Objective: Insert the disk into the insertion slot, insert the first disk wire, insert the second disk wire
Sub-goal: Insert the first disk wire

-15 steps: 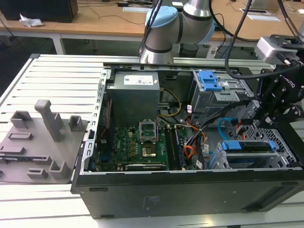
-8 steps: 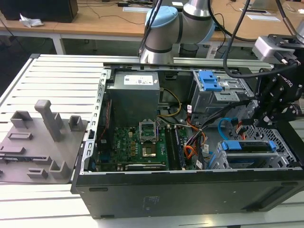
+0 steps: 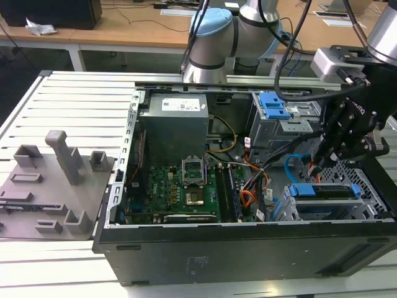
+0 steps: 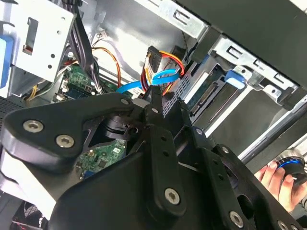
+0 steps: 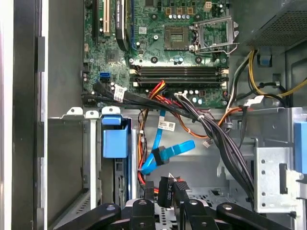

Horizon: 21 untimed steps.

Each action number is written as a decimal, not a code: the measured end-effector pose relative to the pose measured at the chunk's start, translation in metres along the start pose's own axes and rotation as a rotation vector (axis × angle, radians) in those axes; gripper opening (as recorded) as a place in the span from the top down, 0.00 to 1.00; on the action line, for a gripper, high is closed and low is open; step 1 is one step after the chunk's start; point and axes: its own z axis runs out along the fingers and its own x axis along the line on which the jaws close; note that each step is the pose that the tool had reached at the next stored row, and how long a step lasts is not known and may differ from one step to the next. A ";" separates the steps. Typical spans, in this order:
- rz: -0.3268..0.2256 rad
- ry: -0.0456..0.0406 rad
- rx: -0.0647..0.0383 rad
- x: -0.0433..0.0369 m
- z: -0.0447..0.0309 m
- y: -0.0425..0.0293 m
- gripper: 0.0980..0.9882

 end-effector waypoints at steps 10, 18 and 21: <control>0.000 0.0036 0.000 0.0000 0.0014 0.0006 0.91; 0.001 0.0035 0.000 0.0057 0.0015 0.0006 0.91; 0.001 0.0036 0.000 0.0163 0.0017 0.0004 0.91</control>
